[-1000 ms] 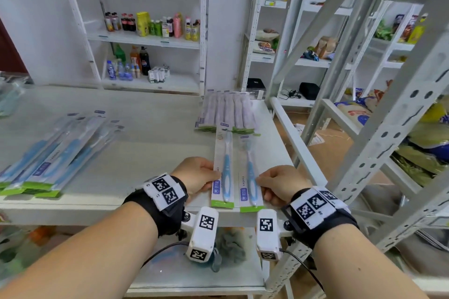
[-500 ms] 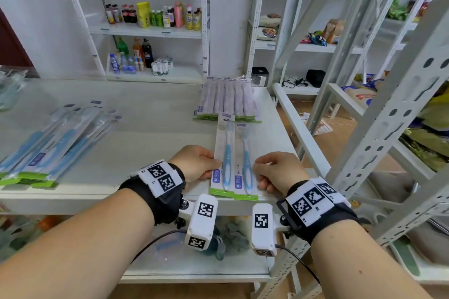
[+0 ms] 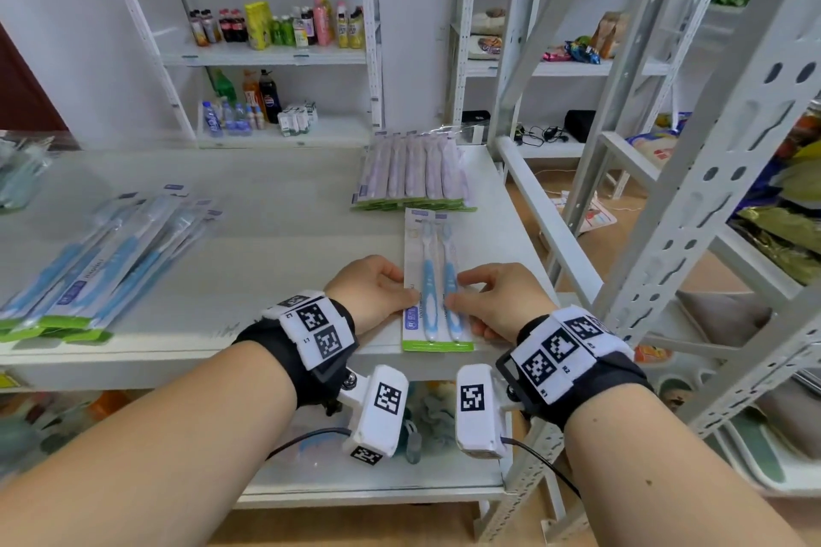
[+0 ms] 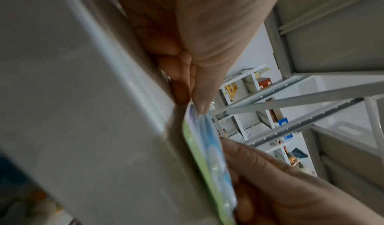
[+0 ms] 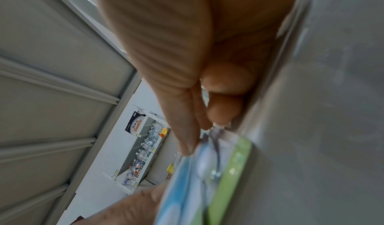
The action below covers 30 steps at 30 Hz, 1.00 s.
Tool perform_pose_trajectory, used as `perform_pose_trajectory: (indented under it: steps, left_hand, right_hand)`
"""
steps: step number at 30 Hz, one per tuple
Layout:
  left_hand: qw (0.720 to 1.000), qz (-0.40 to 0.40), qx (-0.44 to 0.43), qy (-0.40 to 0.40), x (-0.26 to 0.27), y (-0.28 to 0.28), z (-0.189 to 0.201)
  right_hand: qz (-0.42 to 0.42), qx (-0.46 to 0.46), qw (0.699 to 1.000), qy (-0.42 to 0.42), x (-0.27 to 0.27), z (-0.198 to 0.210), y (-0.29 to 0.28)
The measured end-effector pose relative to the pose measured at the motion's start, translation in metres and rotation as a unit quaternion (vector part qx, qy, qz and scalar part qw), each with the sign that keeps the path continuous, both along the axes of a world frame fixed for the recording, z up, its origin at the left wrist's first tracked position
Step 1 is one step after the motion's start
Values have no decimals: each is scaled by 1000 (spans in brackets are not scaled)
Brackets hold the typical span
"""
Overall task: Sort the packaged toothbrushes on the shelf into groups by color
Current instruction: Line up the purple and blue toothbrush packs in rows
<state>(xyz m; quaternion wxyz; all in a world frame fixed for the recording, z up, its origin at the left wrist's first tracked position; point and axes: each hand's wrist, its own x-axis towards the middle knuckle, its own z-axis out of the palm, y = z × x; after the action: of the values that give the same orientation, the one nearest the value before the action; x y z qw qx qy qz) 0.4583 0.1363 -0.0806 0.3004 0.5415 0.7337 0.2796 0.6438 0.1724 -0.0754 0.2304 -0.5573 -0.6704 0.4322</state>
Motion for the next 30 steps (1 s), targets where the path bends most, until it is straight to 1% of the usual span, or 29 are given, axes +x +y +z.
perform_pose_trajectory:
  steps: [2, 4, 7, 13, 19, 24, 28, 30]
  left_hand:
    - [999, -13, -3, 45, 3, -1, 0]
    - [998, -27, -4, 58, 4, 0, 1]
    - [997, -46, -15, 54, 2, 1, 4]
    - [993, -107, -38, 15, 5, 2, 10]
    - [990, -134, -38, 30, 5, 6, 14]
    - [988, -143, -40, 36, 5, 7, 15]
    - [990, -128, -49, 42, 4, 6, 16]
    - [992, -114, -47, 20, 1, 5, 15]
  right_hand:
    - [2, 2, 1000, 1, 0, 0, 0]
    - [3, 0, 1000, 1, 1, 1, 0]
    - [3, -4, 1000, -2, 0, 1, -1]
    - [5, 0, 1000, -8, 0, 1, 0]
    - [3, 7, 1000, -21, -2, 0, 2]
    - [-8, -4, 1000, -9, -3, 1, 1]
    - [-40, -48, 997, 48, 0, 7, -3]
    - [-50, -59, 995, 57, 0, 13, -7]
